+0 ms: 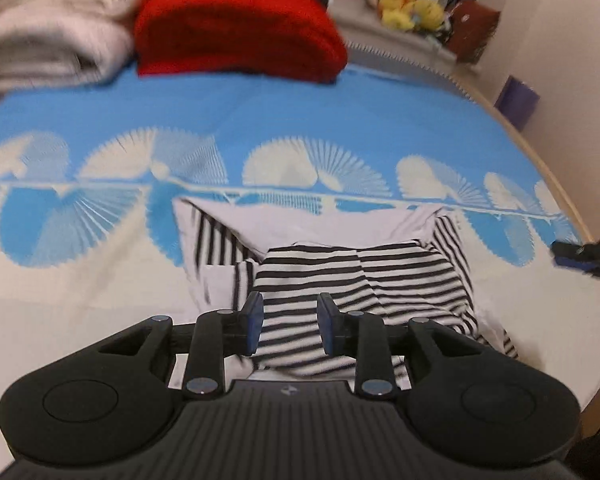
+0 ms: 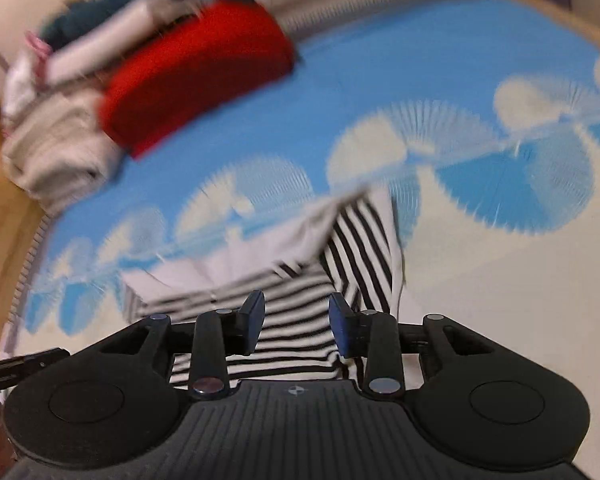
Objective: Fold small clothes
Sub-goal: 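Open both tools and release the folded hem, then grasp the striped side edge of the shirt with both tools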
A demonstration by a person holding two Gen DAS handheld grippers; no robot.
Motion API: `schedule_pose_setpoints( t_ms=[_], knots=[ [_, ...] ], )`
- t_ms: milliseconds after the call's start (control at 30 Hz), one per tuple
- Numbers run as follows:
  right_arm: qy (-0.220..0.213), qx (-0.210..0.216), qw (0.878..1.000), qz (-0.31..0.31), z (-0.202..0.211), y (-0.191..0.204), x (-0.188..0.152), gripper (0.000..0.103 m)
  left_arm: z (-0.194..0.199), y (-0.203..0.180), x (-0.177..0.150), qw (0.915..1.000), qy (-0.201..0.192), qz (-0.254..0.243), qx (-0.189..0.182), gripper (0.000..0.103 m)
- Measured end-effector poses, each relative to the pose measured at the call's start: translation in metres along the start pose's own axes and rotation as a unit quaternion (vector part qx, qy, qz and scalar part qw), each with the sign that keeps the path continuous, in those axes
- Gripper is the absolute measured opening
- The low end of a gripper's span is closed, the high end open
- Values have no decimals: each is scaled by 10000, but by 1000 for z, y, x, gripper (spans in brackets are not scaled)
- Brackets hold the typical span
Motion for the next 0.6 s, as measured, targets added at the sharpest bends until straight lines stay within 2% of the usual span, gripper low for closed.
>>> schedule_pose_setpoints(
  t_ms=[100,200,333,400,467,533,600],
  knots=[
    [-460,50,9988,134,49,-3,-14,46,48,-10,-29,9993,-285,-212,79,32],
    [-789,-54,9968,142,86,-20,-41,51,85,-19,-68,9967,-633,-362,370,32],
    [-742,-314,9959,-399,99,-58,-97,52,100,-27,-133,9907,-896,-542,865,30],
    [-672,-483,9948,-588,90,-73,-129,52,96,-24,-166,9921,-827,-418,842,26],
    [-311,-919,9931,-664,78,-80,-152,51,90,-17,-188,9947,-402,-147,939,22],
    [-350,-895,9931,-667,77,-81,-163,50,94,-10,-195,9963,-189,217,816,22],
    [-398,-1236,9912,-250,73,-79,-173,49,103,-2,-198,9968,-242,461,602,22]
  ],
)
Point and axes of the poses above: each gripper's, at about its wrist camera, not at the fingertips, and z roughly against the way its jaws point, y to its left, x to its top, the point moved 3 cm from there along -z, roughly the way its jaws point, and after that the axes turned 6 degrees about -x, right-handed, at the moved point
